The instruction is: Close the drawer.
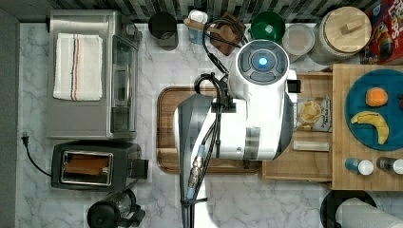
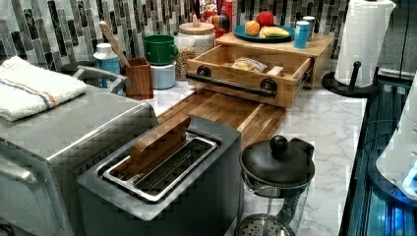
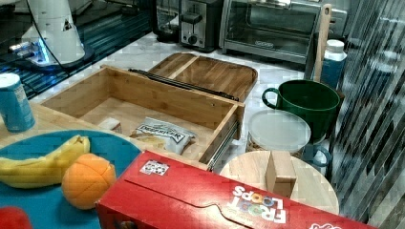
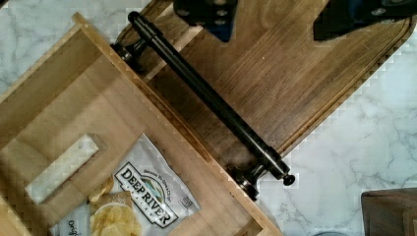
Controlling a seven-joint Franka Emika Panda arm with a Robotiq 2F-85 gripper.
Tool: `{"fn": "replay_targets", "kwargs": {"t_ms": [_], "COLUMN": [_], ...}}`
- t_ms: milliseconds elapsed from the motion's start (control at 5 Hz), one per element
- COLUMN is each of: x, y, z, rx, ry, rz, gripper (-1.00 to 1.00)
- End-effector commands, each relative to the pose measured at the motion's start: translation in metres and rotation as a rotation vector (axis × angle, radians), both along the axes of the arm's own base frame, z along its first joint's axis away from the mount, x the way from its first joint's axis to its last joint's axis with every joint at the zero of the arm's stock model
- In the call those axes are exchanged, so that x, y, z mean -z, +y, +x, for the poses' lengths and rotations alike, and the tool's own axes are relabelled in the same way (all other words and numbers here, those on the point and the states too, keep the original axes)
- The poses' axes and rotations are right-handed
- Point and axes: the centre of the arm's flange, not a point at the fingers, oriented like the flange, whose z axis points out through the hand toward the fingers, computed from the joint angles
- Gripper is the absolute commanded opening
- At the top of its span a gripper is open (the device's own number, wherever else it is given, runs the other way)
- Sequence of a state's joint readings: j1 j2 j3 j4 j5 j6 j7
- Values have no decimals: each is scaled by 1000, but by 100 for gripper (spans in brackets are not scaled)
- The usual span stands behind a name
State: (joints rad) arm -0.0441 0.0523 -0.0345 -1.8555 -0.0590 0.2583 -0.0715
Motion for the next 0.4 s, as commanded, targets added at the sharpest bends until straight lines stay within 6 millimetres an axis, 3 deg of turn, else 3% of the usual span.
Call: {"fn": "replay_targets", "kwargs": {"t_ms": [200, 400], "x": [0, 1], "y": [-1, 2], "z": [0, 1], "rx": [-12, -34], "ry": [0, 16], "rz": [0, 46], "gripper": [-100, 100]}}
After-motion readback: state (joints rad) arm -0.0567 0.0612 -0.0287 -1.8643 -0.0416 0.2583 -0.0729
